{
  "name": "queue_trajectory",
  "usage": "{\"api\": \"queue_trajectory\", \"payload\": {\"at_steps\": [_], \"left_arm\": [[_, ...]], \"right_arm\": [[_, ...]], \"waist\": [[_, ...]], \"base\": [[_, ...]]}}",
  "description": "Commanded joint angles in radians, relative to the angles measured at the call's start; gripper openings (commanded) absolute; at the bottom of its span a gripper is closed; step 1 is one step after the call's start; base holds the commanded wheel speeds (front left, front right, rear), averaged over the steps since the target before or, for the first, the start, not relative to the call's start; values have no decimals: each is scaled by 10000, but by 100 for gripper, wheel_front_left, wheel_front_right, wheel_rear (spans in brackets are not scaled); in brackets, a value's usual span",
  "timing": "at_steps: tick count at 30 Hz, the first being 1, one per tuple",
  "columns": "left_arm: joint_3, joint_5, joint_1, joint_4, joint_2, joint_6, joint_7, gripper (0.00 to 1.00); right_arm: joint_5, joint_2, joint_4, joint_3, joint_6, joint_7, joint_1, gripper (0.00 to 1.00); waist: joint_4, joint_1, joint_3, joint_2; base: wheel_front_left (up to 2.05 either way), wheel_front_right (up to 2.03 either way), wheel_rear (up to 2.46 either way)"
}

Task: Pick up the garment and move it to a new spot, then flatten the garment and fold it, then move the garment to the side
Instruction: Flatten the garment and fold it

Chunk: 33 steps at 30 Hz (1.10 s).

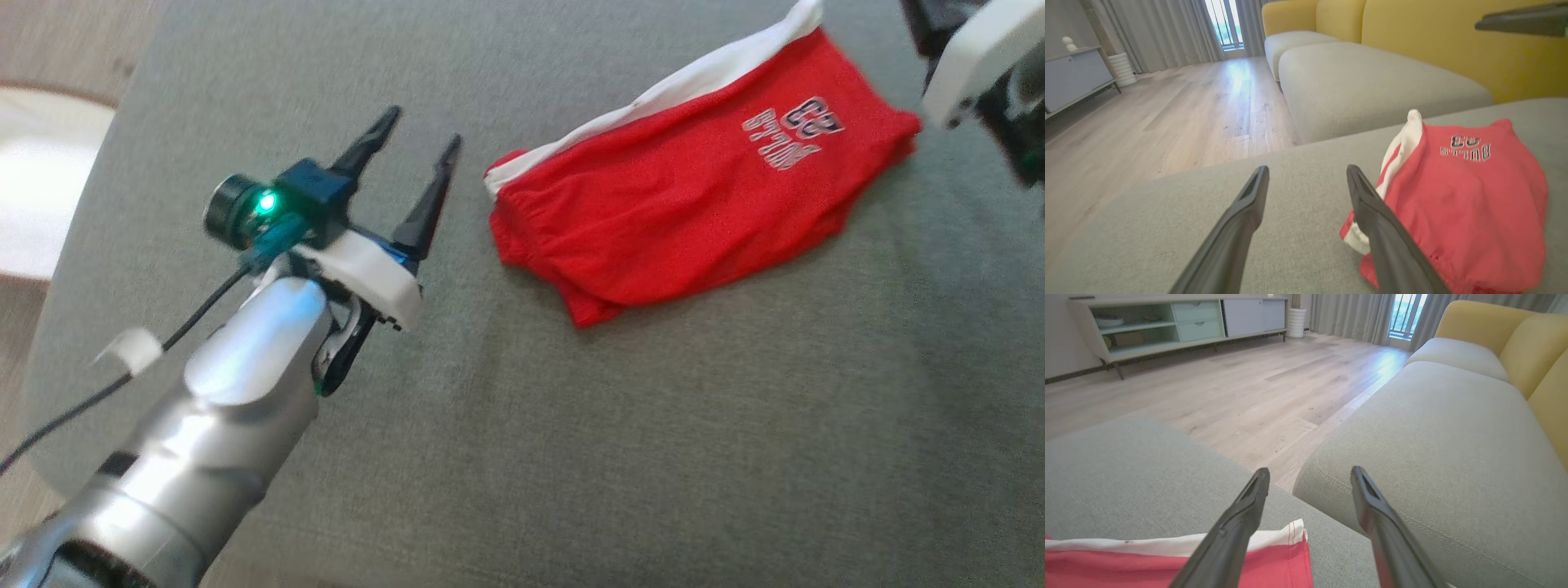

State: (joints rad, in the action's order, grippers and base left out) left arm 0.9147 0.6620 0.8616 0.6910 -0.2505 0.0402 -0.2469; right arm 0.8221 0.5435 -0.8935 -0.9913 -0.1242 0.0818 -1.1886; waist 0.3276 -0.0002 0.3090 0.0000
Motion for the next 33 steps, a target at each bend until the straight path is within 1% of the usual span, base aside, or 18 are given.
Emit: {"api": "queue_trajectory", "payload": {"at_steps": [1, 5, 7, 10, 13, 16, 20, 23, 25, 28, 33], "left_arm": [[-486, 75, 136, -314, -400, -119, -105, 100], [-1551, 195, -562, -1530, -679, -826, -141, 100], [-2108, 102, -1081, -2237, -792, -1120, -144, 100], [-2795, -98, -1995, -3095, -891, -1425, -146, 100], [-3335, -416, -2858, -3707, -1000, -1660, -147, 100], [-4009, -626, -3680, -4269, -879, -1875, -147, 100], [-4592, -1251, -4658, -4788, -669, -1913, -148, 100], [-5016, -1649, -5298, -5039, -366, -1831, -148, 100], [-5271, -1952, -5649, -5147, -197, -1700, -148, 100], [-5523, -2516, -6105, -5160, 16, -1509, -148, 100], [-5879, -3125, -6696, -5051, 422, -1289, -148, 100]], "right_arm": [[34, -38, 95, 122, -65, 237, 188, 100], [113, -562, -189, 769, -65, 1310, 920, 100], [128, -856, -259, 1203, -65, 1594, 1282, 100], [-107, -1252, -278, 1943, -65, 1771, 1883, 100], [-885, -1521, 168, 3453, -65, 1793, 2536, 100], [-1952, -1962, 931, 5163, -65, 1796, 3768, 100], [-3469, -2871, 2115, 6989, -65, 1797, 5727, 100], [-4492, -3543, 2984, 7906, -65, 1798, 6984, 100], [-4999, -3967, 3450, 8377, -65, 1798, 7675, 100], [-5452, -4426, 3961, 8988, -65, 1799, 8474, 100], [-6046, -4769, 4679, 9425, -65, 1540, 9258, 100]], "waist": [[-345, 2, -460, 0], [-687, 2, -1012, 0], [-849, 2, -1246, 0], [-1099, 2, -1547, 0], [-1356, 2, -1738, 0], [-1548, 2, -1902, 0], [-1742, 2, -2090, 0], [-1823, 2, -2206, 0], [-1863, 2, -2262, 0], [-1896, 2, -2353, 0], [-1955, 2, -2374, 0]], "base": [[0, 0, 0], [0, 0, 0], [0, 0, 0], [0, 0, 0], [0, 0, 0], [0, 0, 0], [0, 0, 0], [0, 0, 0], [0, 0, 0], [0, 0, 0], [0, 0, 0]]}}
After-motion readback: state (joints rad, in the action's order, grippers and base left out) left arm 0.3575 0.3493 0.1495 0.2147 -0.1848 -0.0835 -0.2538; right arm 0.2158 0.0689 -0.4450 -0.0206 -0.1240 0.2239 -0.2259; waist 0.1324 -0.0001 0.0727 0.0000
